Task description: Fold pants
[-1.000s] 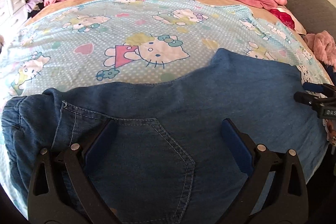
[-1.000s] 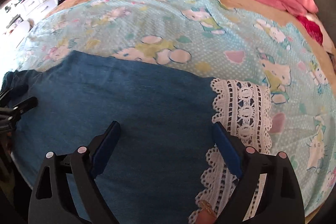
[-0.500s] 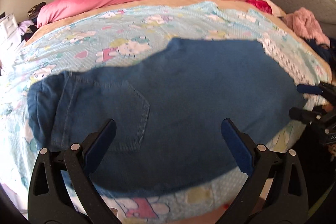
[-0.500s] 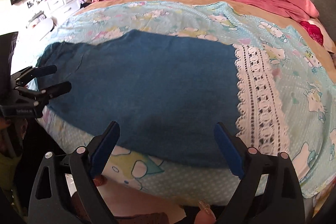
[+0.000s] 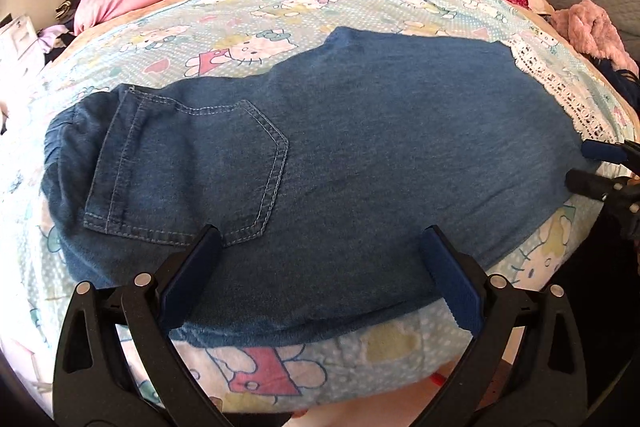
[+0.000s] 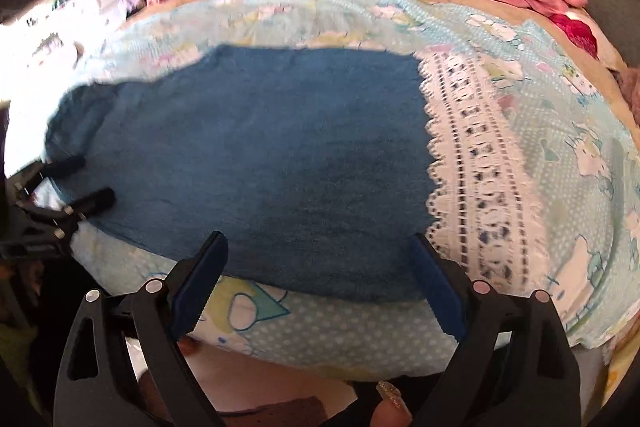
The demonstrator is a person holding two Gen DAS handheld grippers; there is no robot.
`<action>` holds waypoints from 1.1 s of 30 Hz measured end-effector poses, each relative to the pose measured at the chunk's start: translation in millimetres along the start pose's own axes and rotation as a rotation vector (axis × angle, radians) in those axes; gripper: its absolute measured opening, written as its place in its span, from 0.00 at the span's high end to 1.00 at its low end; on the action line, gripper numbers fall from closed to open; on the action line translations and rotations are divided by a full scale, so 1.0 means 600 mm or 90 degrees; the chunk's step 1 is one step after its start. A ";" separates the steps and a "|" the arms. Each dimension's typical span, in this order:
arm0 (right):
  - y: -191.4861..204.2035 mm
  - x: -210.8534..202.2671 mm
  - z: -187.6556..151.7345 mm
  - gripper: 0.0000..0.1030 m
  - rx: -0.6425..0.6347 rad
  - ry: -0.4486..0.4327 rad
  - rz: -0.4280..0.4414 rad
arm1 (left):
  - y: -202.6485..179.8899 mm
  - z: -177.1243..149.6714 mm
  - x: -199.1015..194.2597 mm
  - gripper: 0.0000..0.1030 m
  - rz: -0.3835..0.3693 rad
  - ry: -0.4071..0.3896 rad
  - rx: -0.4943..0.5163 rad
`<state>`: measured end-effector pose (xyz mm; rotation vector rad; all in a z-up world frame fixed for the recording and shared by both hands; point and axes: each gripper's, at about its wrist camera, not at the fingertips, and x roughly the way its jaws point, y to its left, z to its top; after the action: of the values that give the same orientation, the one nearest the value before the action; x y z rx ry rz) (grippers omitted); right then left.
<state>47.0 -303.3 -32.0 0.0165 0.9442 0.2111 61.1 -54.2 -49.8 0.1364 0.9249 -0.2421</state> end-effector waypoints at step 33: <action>-0.119 -0.160 -0.007 0.12 0.118 -0.148 -0.037 | -0.076 0.083 -0.091 0.09 -0.040 -0.073 0.046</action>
<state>1.4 -391.7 34.8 0.1806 0.7286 0.0649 56.3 -101.0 23.3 0.1586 0.8077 -0.3392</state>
